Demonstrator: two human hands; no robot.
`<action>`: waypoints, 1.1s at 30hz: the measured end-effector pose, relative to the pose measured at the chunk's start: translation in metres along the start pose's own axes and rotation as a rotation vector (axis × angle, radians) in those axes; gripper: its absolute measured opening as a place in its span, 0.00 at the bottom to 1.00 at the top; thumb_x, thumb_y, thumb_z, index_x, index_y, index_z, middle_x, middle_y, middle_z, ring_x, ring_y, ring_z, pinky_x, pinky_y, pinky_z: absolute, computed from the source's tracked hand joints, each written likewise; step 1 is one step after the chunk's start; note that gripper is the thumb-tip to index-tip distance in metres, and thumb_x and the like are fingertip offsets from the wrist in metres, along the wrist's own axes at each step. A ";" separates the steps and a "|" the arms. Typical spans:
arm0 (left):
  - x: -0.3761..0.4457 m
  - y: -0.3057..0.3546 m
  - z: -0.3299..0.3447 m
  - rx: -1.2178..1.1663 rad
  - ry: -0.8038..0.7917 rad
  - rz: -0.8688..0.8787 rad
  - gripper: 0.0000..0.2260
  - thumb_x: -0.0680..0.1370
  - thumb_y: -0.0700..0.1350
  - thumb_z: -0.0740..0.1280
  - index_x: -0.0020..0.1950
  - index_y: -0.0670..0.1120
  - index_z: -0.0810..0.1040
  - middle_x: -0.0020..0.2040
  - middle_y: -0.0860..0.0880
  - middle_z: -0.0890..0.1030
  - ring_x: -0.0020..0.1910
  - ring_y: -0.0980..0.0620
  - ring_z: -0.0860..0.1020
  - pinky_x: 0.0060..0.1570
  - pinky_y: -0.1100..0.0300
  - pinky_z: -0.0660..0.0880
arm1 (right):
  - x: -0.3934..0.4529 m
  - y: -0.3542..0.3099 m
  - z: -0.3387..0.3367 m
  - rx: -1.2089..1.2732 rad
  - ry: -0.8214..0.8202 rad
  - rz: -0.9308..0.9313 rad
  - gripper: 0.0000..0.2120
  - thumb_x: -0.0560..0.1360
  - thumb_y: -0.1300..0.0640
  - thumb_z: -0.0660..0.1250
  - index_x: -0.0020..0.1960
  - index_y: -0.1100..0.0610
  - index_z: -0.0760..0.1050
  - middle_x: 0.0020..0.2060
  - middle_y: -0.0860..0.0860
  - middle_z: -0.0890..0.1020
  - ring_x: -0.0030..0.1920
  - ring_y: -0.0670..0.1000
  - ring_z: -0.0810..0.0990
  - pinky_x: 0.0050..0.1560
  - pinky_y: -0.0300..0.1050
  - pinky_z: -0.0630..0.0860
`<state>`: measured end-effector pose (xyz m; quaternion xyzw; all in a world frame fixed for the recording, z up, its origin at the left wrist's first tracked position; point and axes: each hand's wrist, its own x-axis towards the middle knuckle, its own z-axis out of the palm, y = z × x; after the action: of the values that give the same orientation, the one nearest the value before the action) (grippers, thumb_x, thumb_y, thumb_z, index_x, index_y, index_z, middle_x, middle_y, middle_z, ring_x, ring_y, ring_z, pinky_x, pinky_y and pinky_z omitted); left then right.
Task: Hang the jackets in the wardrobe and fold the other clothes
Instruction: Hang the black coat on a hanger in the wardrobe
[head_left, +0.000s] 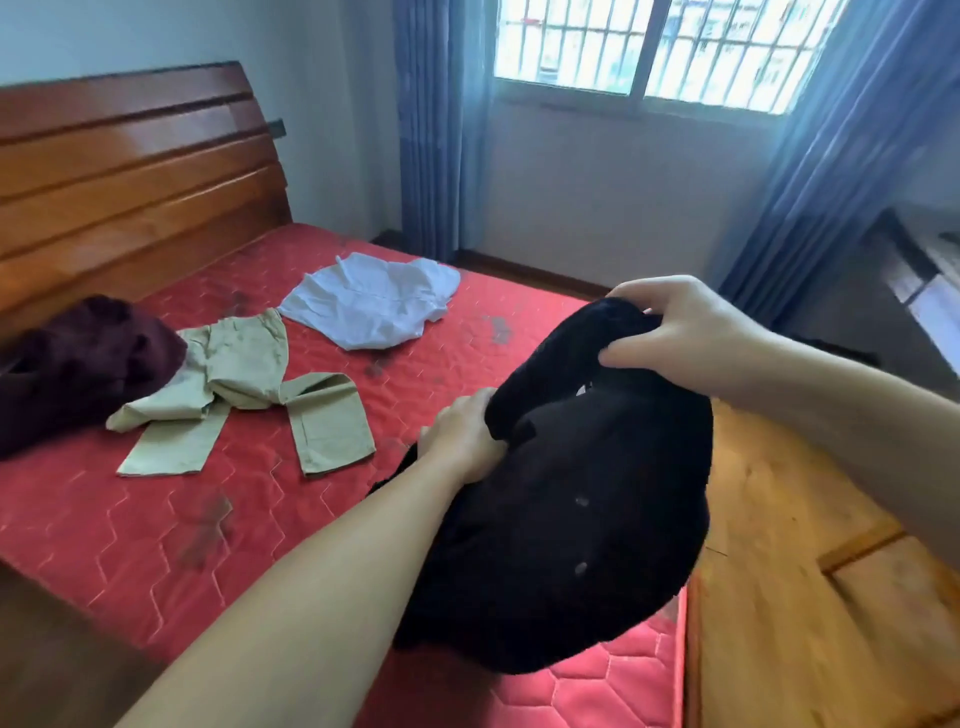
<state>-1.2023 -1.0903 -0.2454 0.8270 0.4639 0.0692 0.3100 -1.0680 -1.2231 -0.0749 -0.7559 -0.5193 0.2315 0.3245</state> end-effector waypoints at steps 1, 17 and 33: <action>-0.004 0.010 0.000 -0.016 -0.001 0.008 0.15 0.70 0.58 0.60 0.55 0.58 0.74 0.54 0.53 0.79 0.55 0.45 0.77 0.59 0.44 0.71 | -0.010 0.000 -0.014 0.006 0.021 -0.025 0.10 0.69 0.67 0.69 0.44 0.54 0.82 0.39 0.55 0.85 0.41 0.57 0.85 0.44 0.57 0.83; -0.140 0.083 -0.164 -0.116 0.332 0.337 0.06 0.77 0.39 0.65 0.46 0.45 0.82 0.42 0.50 0.83 0.44 0.51 0.80 0.46 0.57 0.75 | -0.092 0.056 -0.045 -0.349 0.078 -0.075 0.46 0.58 0.32 0.76 0.70 0.42 0.61 0.60 0.47 0.77 0.59 0.52 0.78 0.58 0.47 0.75; -0.328 0.013 -0.301 0.335 0.609 -0.004 0.09 0.75 0.44 0.66 0.36 0.54 0.76 0.37 0.54 0.78 0.42 0.49 0.77 0.42 0.56 0.72 | -0.089 -0.061 0.016 -0.514 0.215 0.031 0.07 0.67 0.54 0.66 0.44 0.51 0.80 0.43 0.52 0.80 0.43 0.58 0.79 0.40 0.44 0.74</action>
<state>-1.4977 -1.2260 0.0593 0.8068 0.5417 0.2350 0.0174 -1.1492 -1.2871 -0.0397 -0.8416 -0.5119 0.0154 0.1718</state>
